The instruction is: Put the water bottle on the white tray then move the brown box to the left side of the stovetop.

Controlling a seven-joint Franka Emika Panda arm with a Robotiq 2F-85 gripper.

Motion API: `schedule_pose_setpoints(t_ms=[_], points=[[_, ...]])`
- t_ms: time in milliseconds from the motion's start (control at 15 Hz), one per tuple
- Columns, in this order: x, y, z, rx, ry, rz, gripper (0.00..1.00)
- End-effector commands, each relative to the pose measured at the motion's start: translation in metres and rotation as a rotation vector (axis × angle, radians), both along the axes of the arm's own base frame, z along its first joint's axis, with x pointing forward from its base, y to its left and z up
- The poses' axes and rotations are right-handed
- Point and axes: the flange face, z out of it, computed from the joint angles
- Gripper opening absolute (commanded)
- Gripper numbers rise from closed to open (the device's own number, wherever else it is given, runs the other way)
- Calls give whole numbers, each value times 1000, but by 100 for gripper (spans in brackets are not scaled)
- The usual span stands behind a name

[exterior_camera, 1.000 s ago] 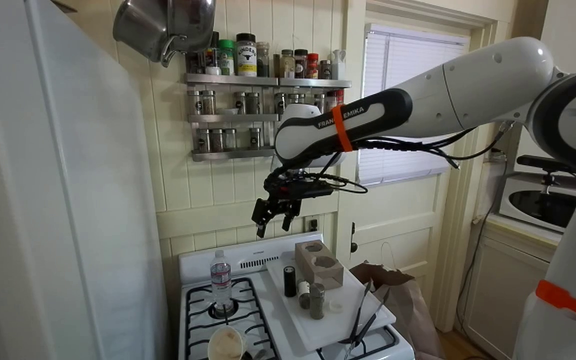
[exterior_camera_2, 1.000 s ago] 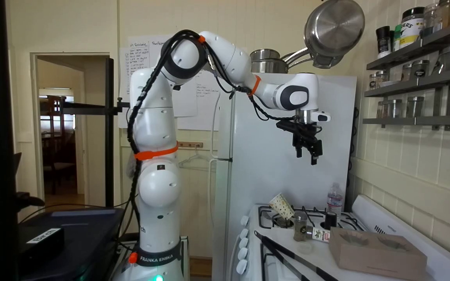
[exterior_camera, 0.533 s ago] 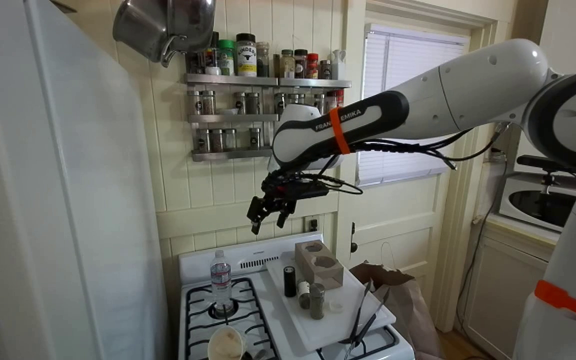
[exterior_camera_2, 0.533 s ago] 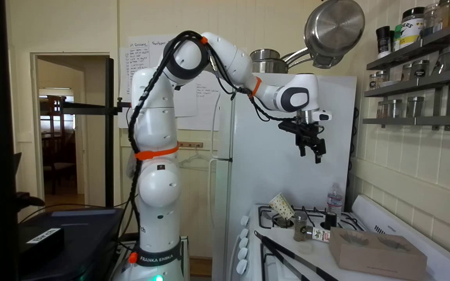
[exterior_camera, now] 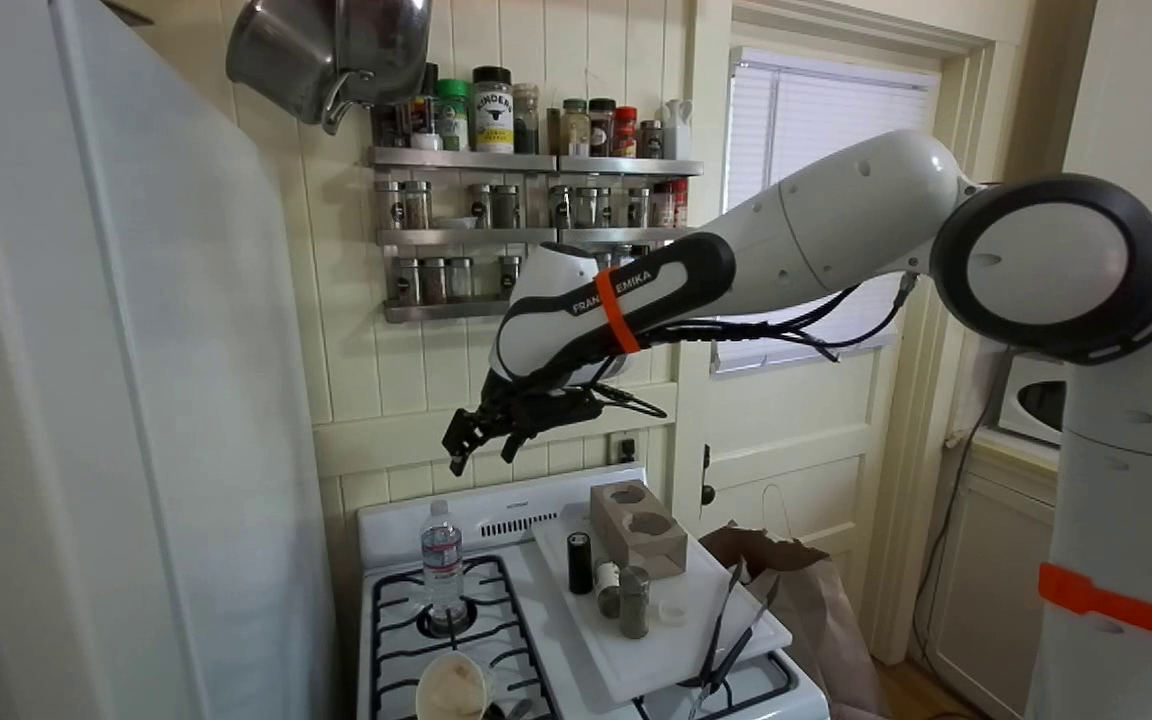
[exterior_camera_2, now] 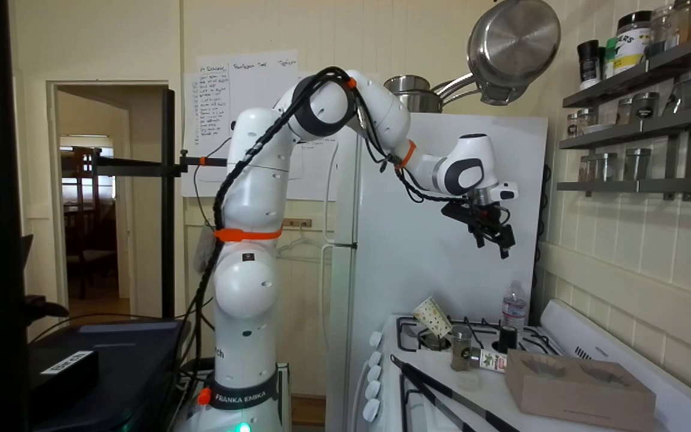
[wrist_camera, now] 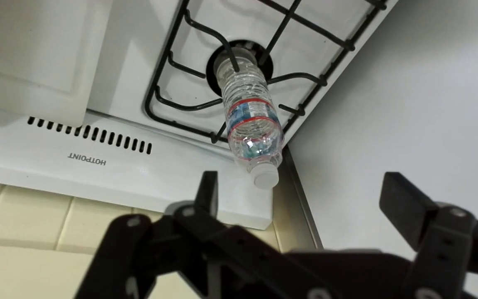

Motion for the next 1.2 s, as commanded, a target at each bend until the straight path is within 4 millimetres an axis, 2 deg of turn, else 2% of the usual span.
schedule_pose_setpoints(t_ms=[0,133,200,333,733,800,867,1133], points=[[1,0,1,0,-1,-1,100],[2,1,4,2,-6,-1,100],[9,2,4,32,-73,-73,100],[22,10,3,55,-144,-92,100],[46,37,-38,-6,-186,-87,100],[48,38,-41,-39,-173,-83,100],[39,31,-35,-8,-172,-71,100],[50,40,-47,-21,-170,-63,100]])
